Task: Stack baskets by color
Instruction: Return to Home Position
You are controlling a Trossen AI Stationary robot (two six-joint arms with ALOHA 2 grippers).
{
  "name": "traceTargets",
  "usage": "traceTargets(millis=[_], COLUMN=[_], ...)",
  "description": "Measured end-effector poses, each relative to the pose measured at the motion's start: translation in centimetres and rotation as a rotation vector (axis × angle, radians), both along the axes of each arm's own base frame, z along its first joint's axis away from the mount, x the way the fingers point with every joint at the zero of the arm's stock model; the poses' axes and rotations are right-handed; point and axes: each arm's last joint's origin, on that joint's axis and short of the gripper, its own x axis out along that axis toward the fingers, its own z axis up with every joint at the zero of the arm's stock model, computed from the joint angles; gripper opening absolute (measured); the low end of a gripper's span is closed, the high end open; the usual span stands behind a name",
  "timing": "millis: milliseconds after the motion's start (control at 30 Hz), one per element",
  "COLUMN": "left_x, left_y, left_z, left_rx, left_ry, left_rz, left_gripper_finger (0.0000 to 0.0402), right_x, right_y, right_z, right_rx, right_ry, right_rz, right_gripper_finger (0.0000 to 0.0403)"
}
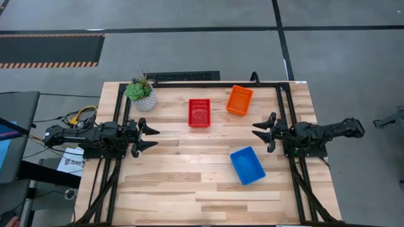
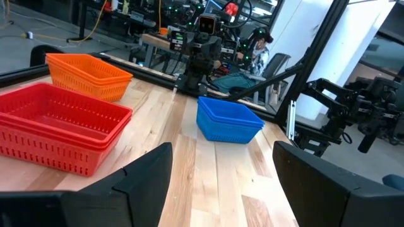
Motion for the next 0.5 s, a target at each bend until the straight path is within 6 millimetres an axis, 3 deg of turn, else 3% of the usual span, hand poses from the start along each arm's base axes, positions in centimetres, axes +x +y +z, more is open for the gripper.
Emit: traceTargets(millis=[500], left_x=[0.0], left_y=[0.0], left_z=[0.0], left_rx=[0.0], left_ry=[0.0], left_rz=[0.0], left_gripper_finger=[0.0263], right_x=[0.0], right_y=[0.0], right_z=[0.0], right_rx=[0.0], right_ry=[0.0], right_rz=[-0.001], right_gripper_finger=[0.0183])
